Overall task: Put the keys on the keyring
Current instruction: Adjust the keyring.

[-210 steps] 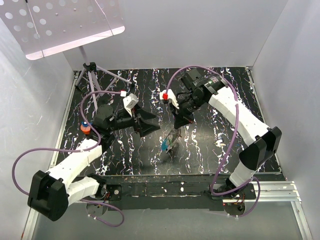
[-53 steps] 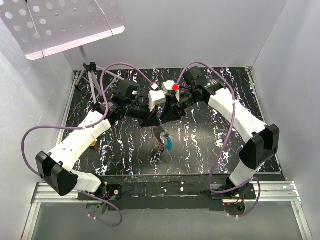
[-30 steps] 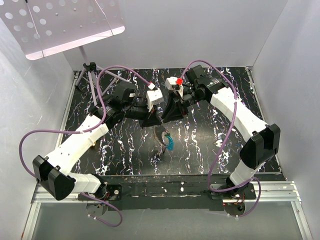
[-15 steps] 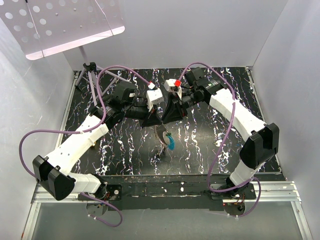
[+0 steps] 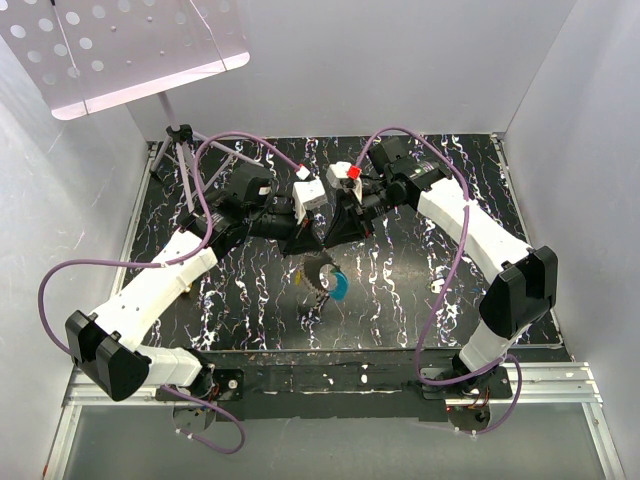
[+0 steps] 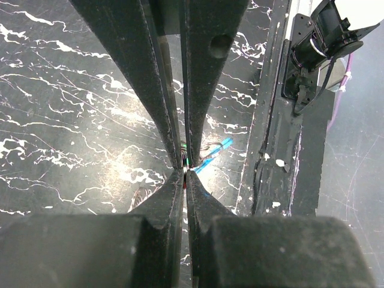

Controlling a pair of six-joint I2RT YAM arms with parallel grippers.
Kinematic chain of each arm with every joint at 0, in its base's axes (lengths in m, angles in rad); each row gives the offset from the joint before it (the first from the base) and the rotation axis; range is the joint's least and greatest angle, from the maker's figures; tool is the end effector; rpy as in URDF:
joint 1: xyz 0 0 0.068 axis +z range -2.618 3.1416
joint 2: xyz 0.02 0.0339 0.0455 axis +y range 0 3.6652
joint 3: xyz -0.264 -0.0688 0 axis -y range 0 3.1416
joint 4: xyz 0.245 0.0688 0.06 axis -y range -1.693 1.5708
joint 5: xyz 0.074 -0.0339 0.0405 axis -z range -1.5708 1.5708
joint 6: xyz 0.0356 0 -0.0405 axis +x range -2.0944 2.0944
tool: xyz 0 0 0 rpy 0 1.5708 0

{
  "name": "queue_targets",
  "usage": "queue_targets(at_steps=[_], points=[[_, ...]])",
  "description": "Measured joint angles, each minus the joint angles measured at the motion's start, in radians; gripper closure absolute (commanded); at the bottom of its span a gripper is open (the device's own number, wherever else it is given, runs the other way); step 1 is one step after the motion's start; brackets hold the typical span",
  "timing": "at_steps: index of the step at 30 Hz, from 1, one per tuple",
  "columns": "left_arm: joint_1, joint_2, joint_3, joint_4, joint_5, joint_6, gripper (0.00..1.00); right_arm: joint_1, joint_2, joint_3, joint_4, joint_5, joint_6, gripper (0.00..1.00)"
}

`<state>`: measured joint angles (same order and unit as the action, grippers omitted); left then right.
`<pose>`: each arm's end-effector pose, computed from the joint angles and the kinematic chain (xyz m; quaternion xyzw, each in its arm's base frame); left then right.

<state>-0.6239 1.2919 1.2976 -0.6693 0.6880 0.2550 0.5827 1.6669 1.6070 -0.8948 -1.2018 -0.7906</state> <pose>0.2075 -0.1772 0.3662 0.4938 0.7029 -0.3737 0.3499 0.2687 0.2168 0.3506 -0.6309 0.4992 0.5099 0.3046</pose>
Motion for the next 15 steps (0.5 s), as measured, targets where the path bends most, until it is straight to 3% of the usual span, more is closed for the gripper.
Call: queue_targets(at_steps=[6, 15], points=[[0.000, 0.000, -0.003, -0.001, 0.000, -0.002, 1.00, 0.003, 0.000, -0.001, -0.021, 0.010, -0.038, 0.76], [0.000, 0.000, -0.010, -0.006, 0.000, -0.006, 1.00, 0.015, 0.000, -0.001, -0.046, 0.034, -0.090, 0.84]])
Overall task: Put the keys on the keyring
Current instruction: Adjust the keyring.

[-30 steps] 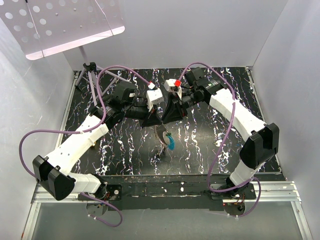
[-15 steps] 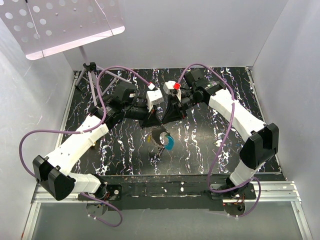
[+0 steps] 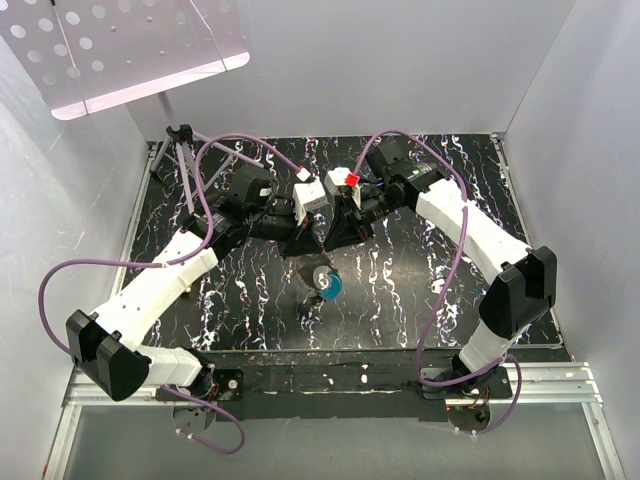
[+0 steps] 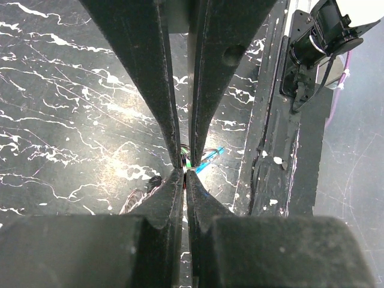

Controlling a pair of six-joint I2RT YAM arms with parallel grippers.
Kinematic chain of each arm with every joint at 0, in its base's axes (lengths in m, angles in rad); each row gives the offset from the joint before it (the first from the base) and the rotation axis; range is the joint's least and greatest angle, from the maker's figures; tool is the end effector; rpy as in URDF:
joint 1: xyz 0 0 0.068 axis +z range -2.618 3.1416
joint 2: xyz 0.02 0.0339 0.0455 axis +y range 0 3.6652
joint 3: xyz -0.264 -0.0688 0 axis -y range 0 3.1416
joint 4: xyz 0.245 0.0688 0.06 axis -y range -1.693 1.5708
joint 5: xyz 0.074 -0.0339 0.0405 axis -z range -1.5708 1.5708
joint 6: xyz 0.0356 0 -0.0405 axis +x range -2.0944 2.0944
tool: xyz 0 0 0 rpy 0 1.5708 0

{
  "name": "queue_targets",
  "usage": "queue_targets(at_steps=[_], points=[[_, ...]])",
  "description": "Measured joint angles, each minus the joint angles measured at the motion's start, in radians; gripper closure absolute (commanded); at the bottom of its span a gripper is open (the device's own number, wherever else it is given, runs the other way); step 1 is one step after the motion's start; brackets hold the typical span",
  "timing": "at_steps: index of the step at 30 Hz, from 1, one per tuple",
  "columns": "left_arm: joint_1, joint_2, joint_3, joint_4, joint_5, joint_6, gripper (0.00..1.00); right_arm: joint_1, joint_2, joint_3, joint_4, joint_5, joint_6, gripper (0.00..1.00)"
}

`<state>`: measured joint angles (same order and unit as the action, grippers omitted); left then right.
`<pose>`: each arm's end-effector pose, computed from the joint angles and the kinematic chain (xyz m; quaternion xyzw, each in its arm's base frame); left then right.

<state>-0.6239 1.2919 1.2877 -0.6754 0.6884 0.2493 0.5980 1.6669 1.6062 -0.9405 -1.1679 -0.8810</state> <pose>0.2072 -0.1770 0.3625 0.4910 0.7082 -0.3747 0.3419 0.2633 0.2190 0.3472 -0.6540 0.4872 0.4908 0.3067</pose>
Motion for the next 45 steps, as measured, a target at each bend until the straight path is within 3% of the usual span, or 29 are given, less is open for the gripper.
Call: queue_targets(at_steps=[5, 7, 16, 21, 23, 25, 32, 38, 45], points=[[0.000, 0.000, -0.005, -0.003, 0.002, -0.006, 1.00, 0.008, 0.000, 0.000, -0.001, 0.017, -0.013, 0.91], [0.000, 0.000, -0.005, -0.005, 0.002, -0.007, 1.00, 0.010, 0.000, 0.000, -0.002, 0.020, -0.013, 0.99], [0.000, 0.000, -0.023, 0.014, 0.018, -0.024, 0.99, 0.011, -0.002, -0.001, -0.019, 0.024, 0.000, 0.99], [0.000, -0.024, -0.080, 0.085, 0.026, -0.063, 0.75, 0.011, -0.042, -0.070, 0.048, 0.031, 0.092, 0.99], [0.002, -0.043, -0.116, 0.134, 0.029, -0.088, 0.57, 0.010, -0.055, -0.097, 0.080, 0.028, 0.132, 0.99], [0.008, -0.069, -0.156, 0.188, 0.030, -0.119, 0.48, 0.004, -0.064, -0.122, 0.115, 0.027, 0.183, 0.99], [0.030, -0.239, -0.349, 0.432, -0.028, -0.245, 0.36, -0.034, -0.068, -0.170, 0.259, 0.005, 0.354, 0.99], [0.043, -0.418, -0.562, 0.689, -0.094, -0.341, 0.35, -0.061, -0.069, -0.217, 0.396, -0.018, 0.513, 0.99], [0.076, -0.390, -0.716, 0.997, -0.130, -0.507, 0.38, -0.071, -0.069, -0.257, 0.565, -0.051, 0.686, 0.99]])
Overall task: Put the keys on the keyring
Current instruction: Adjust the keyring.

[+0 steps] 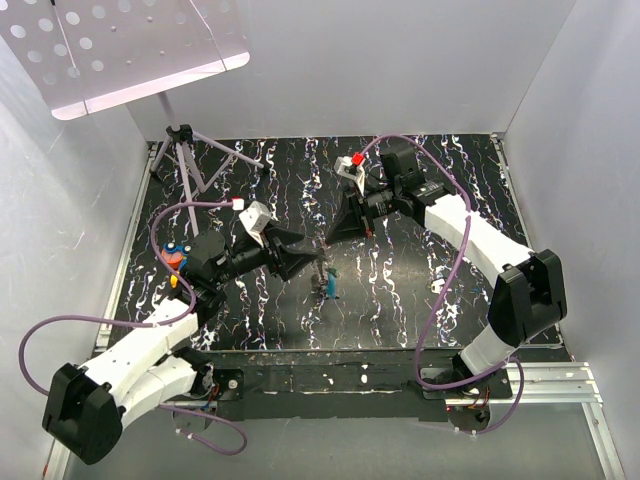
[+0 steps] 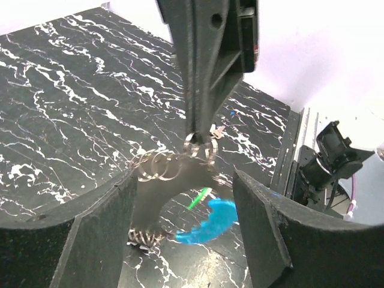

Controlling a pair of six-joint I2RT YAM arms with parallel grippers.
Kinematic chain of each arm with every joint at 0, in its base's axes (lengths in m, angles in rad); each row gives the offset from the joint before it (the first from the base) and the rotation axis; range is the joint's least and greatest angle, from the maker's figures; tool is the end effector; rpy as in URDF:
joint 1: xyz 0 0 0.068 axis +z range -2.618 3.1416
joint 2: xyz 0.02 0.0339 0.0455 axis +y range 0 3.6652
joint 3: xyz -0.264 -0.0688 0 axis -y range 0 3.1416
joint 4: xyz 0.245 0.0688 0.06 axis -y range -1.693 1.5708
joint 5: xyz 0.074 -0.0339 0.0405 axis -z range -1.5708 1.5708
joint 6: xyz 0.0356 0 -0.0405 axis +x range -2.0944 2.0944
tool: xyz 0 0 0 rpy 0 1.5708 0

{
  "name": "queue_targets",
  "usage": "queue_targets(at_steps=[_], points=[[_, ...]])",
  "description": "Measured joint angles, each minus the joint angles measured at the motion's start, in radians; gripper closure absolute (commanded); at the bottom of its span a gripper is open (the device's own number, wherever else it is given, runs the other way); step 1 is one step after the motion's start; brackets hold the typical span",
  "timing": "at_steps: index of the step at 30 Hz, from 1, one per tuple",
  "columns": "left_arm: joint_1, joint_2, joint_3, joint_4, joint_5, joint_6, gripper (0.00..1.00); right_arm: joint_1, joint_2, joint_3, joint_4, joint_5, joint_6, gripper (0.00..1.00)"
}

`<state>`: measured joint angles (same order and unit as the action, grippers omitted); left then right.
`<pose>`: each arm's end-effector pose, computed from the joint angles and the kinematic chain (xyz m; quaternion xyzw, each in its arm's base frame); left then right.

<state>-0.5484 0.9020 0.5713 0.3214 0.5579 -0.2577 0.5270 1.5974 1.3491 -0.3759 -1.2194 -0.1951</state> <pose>0.1708 -0.1265 0.2969 0.2907 0.6477 -0.4453 0.5457 0.2850 0.2045 0.3249 -0.5020 0.5904 0.5644 0.2844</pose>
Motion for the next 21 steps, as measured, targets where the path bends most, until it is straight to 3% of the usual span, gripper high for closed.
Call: queue_targets(at_steps=[10, 16, 21], points=[[0.050, 0.111, -0.076, 0.359, 0.032, -0.138, 0.50, -0.010, -0.002, -0.024, 0.111, -0.026, 0.114, 0.99], [0.050, 0.158, -0.076, 0.451, 0.077, -0.172, 0.59, -0.010, -0.002, -0.024, 0.125, -0.033, 0.130, 0.99], [0.051, 0.170, -0.076, 0.470, 0.086, -0.175, 0.61, -0.011, -0.002, -0.025, 0.140, -0.042, 0.140, 0.99]])
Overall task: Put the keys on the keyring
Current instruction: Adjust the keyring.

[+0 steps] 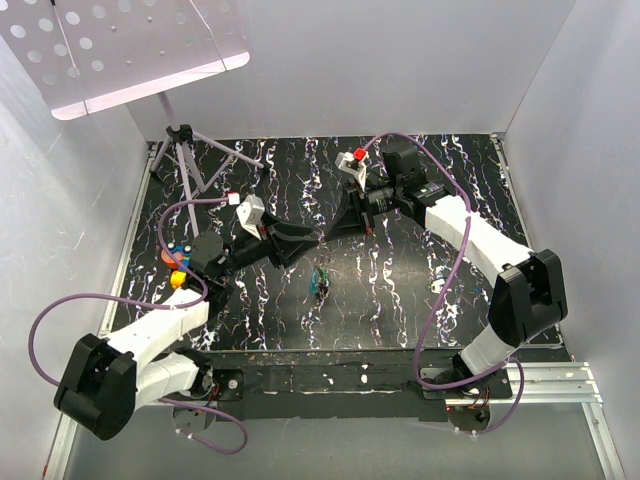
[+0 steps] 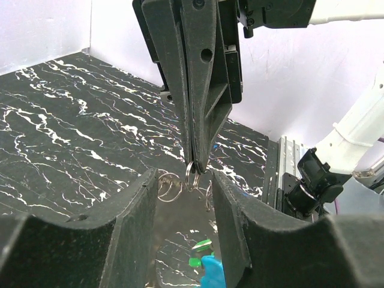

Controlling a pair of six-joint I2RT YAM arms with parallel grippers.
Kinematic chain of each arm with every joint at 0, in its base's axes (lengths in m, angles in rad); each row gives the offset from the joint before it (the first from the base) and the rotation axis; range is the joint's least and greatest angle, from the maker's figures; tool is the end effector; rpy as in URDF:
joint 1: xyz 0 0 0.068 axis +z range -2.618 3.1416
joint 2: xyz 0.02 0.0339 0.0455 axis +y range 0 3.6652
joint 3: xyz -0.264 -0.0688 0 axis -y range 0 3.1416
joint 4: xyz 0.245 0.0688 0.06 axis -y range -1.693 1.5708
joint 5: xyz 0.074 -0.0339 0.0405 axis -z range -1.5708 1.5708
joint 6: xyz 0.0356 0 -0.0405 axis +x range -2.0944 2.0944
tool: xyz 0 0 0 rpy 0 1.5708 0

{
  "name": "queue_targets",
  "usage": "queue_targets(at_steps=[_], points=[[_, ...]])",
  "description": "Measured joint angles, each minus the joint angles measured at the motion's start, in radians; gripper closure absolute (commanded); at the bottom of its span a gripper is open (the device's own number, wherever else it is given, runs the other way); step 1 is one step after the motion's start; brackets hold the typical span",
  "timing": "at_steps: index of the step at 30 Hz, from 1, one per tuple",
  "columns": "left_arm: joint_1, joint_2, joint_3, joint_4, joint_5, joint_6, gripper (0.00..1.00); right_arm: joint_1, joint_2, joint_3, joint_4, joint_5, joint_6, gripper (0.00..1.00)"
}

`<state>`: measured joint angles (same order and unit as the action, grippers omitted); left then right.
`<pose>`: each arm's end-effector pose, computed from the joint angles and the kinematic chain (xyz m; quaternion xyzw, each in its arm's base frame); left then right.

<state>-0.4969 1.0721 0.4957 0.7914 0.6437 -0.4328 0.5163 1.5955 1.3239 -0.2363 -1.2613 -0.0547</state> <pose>0.1937 -0.1294 0.2840 0.2653 0.5868 -0.5086 0.5716 0.2900 0.2036 0.3282 -0.4828 0.5839 0.5885 0.2822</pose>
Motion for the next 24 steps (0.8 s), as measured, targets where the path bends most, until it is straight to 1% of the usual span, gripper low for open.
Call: queue_targets(at_steps=[3, 15, 18, 23, 24], points=[[0.005, 0.003, 0.000, 0.003, 0.004, 0.002, 0.64, 0.000, 0.000, 0.000, 0.003, -0.001, 0.000, 0.99], [0.011, 0.058, 0.005, 0.029, 0.061, -0.023, 0.66, 0.000, 0.000, 0.000, 0.005, -0.011, 0.004, 0.99], [0.011, 0.079, 0.006, 0.042, 0.080, -0.034, 0.72, 0.000, 0.000, 0.000, 0.004, -0.014, 0.004, 0.99], [0.011, 0.103, 0.025, 0.054, 0.106, -0.050, 0.77, 0.000, 0.000, 0.000, 0.007, -0.016, 0.004, 0.99], [0.011, 0.105, 0.027, 0.056, 0.110, -0.051, 0.79, 0.000, 0.000, 0.000, 0.008, -0.017, 0.005, 0.99]])
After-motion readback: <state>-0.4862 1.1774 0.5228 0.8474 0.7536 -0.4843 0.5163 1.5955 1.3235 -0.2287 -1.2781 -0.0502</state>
